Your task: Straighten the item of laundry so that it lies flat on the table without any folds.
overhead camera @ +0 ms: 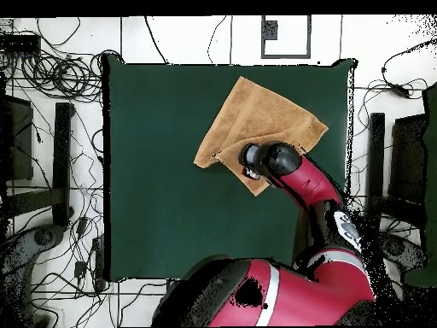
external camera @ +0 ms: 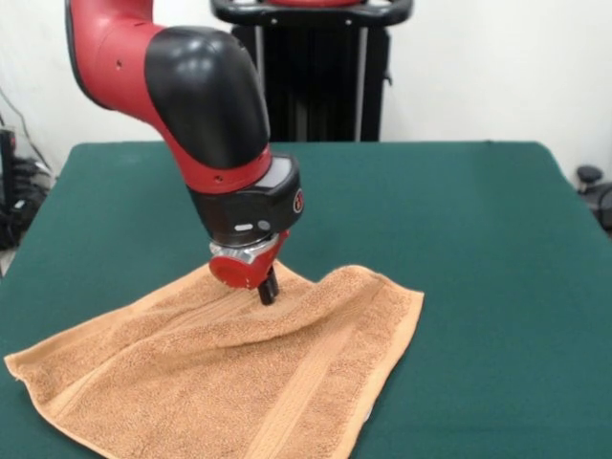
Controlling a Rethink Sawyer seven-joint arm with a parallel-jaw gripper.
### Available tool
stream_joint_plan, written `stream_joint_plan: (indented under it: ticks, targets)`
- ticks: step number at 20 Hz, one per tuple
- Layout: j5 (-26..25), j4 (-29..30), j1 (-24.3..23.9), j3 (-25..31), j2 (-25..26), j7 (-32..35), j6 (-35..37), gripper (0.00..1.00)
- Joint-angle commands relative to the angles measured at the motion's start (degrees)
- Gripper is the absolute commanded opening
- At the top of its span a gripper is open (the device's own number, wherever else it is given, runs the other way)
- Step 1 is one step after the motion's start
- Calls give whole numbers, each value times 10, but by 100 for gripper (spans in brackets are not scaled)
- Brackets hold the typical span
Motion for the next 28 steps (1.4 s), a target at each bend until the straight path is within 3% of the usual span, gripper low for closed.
stream_joint_plan:
  ticks: [1, 13, 20, 28]
  targets:
    - [-52, 16, -3, 51, 51, -59, 12, 0]
    - [-114, 85, -39, 35, -13, -88, 36, 0]
    - [-137, 170, -42, 37, -100, -58, 36, 0]
    - [-155, 166, -47, 46, -92, -37, 23, 0]
